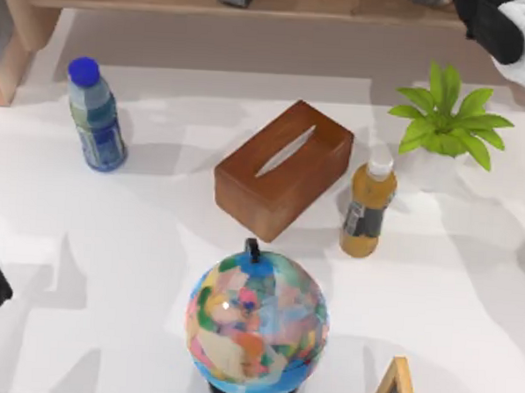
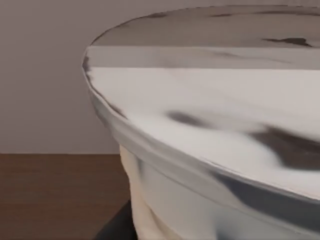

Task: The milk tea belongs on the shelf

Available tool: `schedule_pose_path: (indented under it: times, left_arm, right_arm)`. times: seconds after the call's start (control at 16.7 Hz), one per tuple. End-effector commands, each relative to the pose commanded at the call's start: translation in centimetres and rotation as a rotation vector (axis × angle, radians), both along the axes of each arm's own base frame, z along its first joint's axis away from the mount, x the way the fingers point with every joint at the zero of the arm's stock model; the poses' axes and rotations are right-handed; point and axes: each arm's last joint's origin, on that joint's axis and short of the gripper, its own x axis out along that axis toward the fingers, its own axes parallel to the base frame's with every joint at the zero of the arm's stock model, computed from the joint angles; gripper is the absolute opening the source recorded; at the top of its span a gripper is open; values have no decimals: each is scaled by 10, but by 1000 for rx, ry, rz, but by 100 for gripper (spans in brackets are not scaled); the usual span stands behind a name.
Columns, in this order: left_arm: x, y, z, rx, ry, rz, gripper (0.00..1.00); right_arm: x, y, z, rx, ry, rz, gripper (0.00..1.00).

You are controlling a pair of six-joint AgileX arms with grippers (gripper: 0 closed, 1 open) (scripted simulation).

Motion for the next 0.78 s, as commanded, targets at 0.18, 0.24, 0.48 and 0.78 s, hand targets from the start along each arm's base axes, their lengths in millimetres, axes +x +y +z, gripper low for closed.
schedule_pose_path:
  times: [0.18, 0.24, 0.48, 0.78]
  left_arm:
    - [0, 0, 0, 0, 0, 0, 100]
    - [0, 0, 0, 0, 0, 0, 100]
    - [0, 0, 0, 0, 0, 0, 100]
    - [0, 0, 0, 0, 0, 0, 100]
  right_arm:
    - [10, 0, -9, 0, 0, 0, 0]
    - [11, 0, -9, 0, -1, 0, 0]
    - [11, 0, -9, 0, -1, 0, 8]
    - [11, 0, -9, 0, -1, 0, 45]
